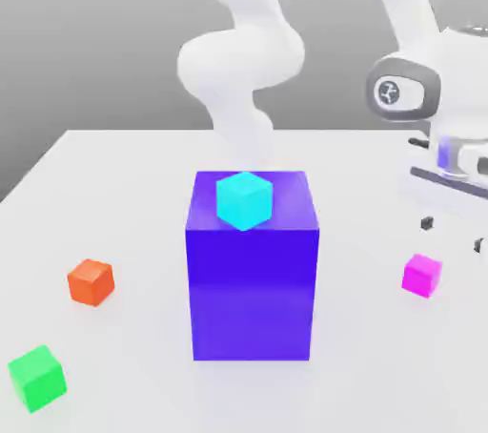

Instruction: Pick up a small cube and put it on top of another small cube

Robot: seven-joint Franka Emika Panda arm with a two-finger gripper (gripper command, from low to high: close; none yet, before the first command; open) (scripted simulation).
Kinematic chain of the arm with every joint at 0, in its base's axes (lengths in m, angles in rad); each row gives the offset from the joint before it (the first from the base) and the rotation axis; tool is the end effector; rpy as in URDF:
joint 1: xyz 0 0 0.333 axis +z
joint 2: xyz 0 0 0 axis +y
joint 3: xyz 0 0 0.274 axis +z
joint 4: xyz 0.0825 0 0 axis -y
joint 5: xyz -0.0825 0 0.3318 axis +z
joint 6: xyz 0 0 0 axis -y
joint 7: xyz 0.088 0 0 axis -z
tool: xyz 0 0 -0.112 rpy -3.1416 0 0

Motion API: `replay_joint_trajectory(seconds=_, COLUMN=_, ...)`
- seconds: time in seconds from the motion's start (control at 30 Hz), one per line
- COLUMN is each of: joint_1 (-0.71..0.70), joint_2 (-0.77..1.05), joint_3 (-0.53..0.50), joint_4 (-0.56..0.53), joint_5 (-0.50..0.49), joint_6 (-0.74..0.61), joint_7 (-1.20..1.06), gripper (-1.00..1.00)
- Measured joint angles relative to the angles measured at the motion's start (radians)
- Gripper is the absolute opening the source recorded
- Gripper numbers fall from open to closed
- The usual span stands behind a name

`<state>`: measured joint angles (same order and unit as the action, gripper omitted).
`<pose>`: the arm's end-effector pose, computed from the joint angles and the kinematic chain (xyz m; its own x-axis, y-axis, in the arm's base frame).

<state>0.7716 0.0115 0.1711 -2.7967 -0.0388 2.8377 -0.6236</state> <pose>0.2118 0.2954 0.2102 -0.0325 0.9993 0.0177 0.9991 0.0321 0.0260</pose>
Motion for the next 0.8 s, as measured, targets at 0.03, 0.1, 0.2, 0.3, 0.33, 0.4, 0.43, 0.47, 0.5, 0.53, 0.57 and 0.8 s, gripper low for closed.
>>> replay_joint_trajectory(seconds=0.03, joint_1=0.01, joint_2=0.028, joint_3=0.004, joint_4=-0.007, joint_5=-0.001, joint_6=0.02, joint_7=-0.028, gripper=0.0)
replay_joint_trajectory(seconds=0.1, joint_1=0.011, joint_2=0.095, joint_3=-0.01, joint_4=-0.004, joint_5=-0.03, joint_6=0.072, joint_7=-0.028, gripper=0.0)
replay_joint_trajectory(seconds=0.2, joint_1=0.053, joint_2=0.202, joint_3=-0.067, joint_4=0.014, joint_5=-0.086, joint_6=0.158, joint_7=0.007, gripper=0.0)
replay_joint_trajectory(seconds=0.3, joint_1=0.094, joint_2=0.272, joint_3=-0.114, joint_4=0.027, joint_5=-0.112, joint_6=0.214, joint_7=0.026, gripper=-1.0)
replay_joint_trajectory(seconds=0.33, joint_1=0.094, joint_2=0.272, joint_3=-0.114, joint_4=0.027, joint_5=-0.112, joint_6=0.214, joint_7=0.026, gripper=-1.0)
replay_joint_trajectory(seconds=0.4, joint_1=0.094, joint_2=0.271, joint_3=-0.114, joint_4=0.027, joint_5=-0.112, joint_6=0.212, joint_7=0.026, gripper=-1.0)
replay_joint_trajectory(seconds=0.43, joint_1=0.094, joint_2=0.271, joint_3=-0.114, joint_4=0.027, joint_5=-0.112, joint_6=0.211, joint_7=0.026, gripper=-1.0)
replay_joint_trajectory(seconds=0.47, joint_1=0.105, joint_2=0.288, joint_3=-0.127, joint_4=0.031, joint_5=-0.118, joint_6=0.225, joint_7=0.031, gripper=-1.0)
replay_joint_trajectory(seconds=0.5, joint_1=0.099, joint_2=0.279, joint_3=-0.121, joint_4=0.029, joint_5=-0.116, joint_6=0.217, joint_7=0.029, gripper=-1.0)
replay_joint_trajectory(seconds=0.53, joint_1=0.087, joint_2=0.256, joint_3=-0.106, joint_4=0.025, joint_5=-0.106, joint_6=0.199, joint_7=0.022, gripper=-1.0)
replay_joint_trajectory(seconds=0.57, joint_1=0.074, joint_2=0.226, joint_3=-0.089, joint_4=0.019, joint_5=-0.09, joint_6=0.176, joint_7=0.01, gripper=-1.0)
replay_joint_trajectory(seconds=0.8, joint_1=0.021, joint_2=0.067, joint_3=-0.059, joint_4=0.037, joint_5=0.036, joint_6=-0.018, joint_7=-0.053, gripper=-1.0)
